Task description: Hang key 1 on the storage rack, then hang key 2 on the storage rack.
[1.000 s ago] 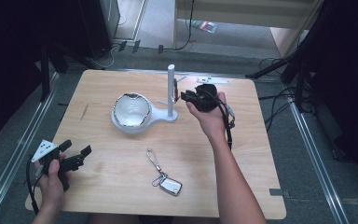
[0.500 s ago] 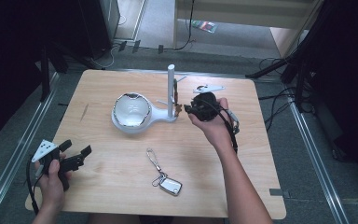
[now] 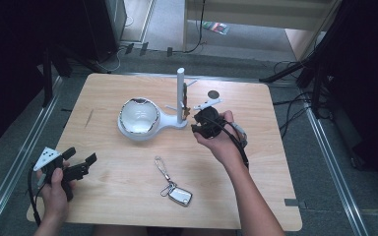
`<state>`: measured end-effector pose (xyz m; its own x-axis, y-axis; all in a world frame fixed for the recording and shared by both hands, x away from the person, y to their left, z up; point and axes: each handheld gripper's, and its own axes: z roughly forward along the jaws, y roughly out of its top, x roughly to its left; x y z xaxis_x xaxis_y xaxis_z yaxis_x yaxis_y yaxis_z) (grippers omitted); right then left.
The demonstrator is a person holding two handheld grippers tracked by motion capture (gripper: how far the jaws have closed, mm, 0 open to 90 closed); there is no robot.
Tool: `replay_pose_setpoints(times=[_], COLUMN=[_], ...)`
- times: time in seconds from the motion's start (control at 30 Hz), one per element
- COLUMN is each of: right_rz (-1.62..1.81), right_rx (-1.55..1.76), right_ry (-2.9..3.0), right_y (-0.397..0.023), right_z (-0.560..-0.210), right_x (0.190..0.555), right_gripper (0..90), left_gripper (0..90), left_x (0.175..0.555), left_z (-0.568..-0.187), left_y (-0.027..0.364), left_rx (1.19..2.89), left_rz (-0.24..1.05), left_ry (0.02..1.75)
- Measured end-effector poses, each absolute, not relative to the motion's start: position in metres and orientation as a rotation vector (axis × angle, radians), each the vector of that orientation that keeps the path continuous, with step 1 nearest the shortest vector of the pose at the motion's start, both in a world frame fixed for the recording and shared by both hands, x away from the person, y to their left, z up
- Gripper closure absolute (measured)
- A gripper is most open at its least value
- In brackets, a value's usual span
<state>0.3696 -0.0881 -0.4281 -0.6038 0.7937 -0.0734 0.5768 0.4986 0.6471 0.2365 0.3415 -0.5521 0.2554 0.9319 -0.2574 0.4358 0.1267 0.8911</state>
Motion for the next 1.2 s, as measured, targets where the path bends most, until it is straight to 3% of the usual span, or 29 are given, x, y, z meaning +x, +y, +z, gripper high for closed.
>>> replay_pose_setpoints(times=[0.57,1.2], right_rz=[0.684,0.614], right_rx=[1.071,1.019], right_ry=[2.572,2.675], right_y=[-0.051,-0.024], right_z=[-0.442,-0.461], right_x=[0.348,0.326], right_gripper=[59.4,61.7], left_gripper=[6.9,6.9], left_x=[0.237,0.237], left_z=[-0.552,-0.552], left_y=[0.342,0.341], left_rx=[1.478,1.479], left_rz=[0.594,0.597], left_ry=[1.349,1.352])
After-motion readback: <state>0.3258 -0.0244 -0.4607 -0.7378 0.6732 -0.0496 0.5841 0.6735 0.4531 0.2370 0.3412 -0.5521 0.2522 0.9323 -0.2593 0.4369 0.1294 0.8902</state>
